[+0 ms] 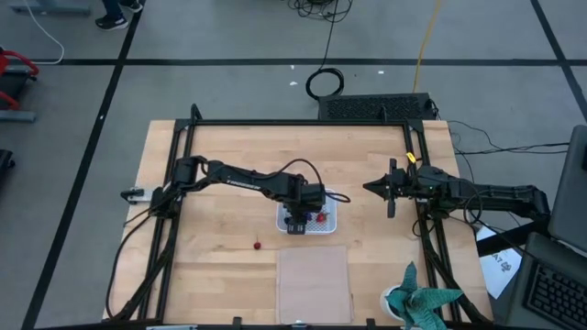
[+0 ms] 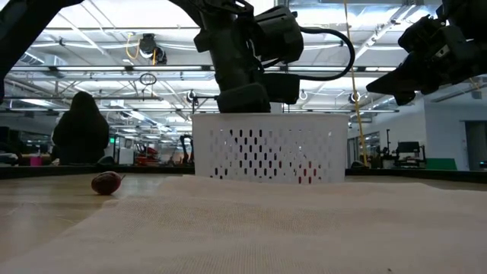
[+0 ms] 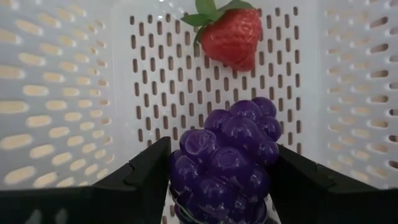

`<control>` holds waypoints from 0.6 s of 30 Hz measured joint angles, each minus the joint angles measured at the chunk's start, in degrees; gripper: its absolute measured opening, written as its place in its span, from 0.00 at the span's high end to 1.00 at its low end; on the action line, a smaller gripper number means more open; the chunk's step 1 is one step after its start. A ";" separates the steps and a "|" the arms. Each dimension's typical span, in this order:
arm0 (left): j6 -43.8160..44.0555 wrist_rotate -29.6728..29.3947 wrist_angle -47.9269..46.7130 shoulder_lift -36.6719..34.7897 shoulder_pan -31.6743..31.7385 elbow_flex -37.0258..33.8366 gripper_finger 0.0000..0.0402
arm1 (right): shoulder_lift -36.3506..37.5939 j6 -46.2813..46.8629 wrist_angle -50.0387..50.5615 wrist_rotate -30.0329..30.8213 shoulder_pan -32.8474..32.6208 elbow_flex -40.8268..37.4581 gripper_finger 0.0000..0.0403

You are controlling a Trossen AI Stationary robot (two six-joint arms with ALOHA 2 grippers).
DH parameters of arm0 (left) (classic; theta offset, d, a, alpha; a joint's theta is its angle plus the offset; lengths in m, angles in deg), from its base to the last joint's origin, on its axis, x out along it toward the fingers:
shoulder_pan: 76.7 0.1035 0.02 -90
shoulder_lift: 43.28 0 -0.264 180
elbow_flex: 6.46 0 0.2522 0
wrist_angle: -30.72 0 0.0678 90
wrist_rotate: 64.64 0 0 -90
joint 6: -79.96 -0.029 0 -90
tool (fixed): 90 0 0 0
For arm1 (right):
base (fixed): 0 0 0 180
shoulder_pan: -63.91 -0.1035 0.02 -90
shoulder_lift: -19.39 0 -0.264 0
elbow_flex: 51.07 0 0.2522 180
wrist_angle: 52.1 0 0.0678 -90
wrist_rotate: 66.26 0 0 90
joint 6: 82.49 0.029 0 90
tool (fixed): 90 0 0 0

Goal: Pick and placing Produce into tupperware
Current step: Put the purple grapes into the white bin

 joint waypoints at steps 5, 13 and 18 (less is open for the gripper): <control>-0.28 0.19 -0.10 0.02 0.00 0.00 0.44 | 0.00 0.00 0.00 0.00 0.00 0.00 1.00; -1.01 0.37 -0.15 0.07 0.00 -0.02 0.29 | 0.00 0.00 0.00 0.00 0.00 0.00 1.00; -1.01 0.36 -0.16 0.09 0.00 -0.02 0.19 | 0.00 0.00 0.00 -0.02 0.00 0.00 1.00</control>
